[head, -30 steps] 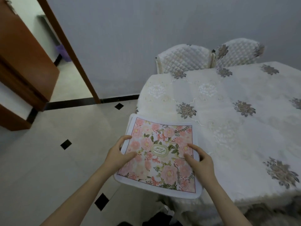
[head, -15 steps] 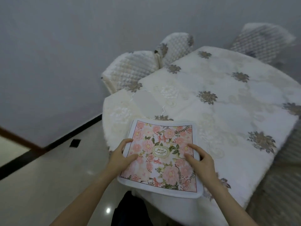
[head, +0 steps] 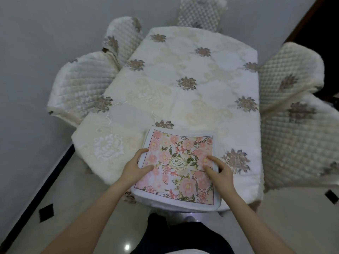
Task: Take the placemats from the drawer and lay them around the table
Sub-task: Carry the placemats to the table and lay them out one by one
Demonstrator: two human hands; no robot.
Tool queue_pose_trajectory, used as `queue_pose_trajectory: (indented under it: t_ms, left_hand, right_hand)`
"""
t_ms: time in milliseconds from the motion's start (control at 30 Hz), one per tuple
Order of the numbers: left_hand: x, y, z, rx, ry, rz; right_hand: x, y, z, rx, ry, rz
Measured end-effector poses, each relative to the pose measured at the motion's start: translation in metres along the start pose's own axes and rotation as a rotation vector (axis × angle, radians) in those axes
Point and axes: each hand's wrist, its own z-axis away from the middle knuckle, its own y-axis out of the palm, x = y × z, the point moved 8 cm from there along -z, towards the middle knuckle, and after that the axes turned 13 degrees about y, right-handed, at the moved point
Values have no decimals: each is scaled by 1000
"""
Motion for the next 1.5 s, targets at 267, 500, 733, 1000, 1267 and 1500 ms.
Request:
queue_pose_trajectory:
  t_ms: [267, 500, 733, 1000, 1267, 1500]
  left_hand:
    - [37, 28, 3, 50, -101, -215]
    - [30, 34, 8, 73, 12, -728]
    - [38, 64, 3, 331, 282, -969]
    - [32, 53, -7, 392, 274, -819]
    - [28, 10, -7, -19, -41, -279]
    - [23, 0, -10, -63, -60, -146]
  right_hand:
    - [-37, 22, -3, 13, 26, 321]
    - [-42, 27, 0, -12, -40, 719]
    - [-45, 63, 3, -21, -232, 1075]
    - [-39, 42, -4, 61, -158, 880]
    - [-49, 23, 21, 6, 70, 567]
    - [-40, 16, 23, -74, 128, 343]
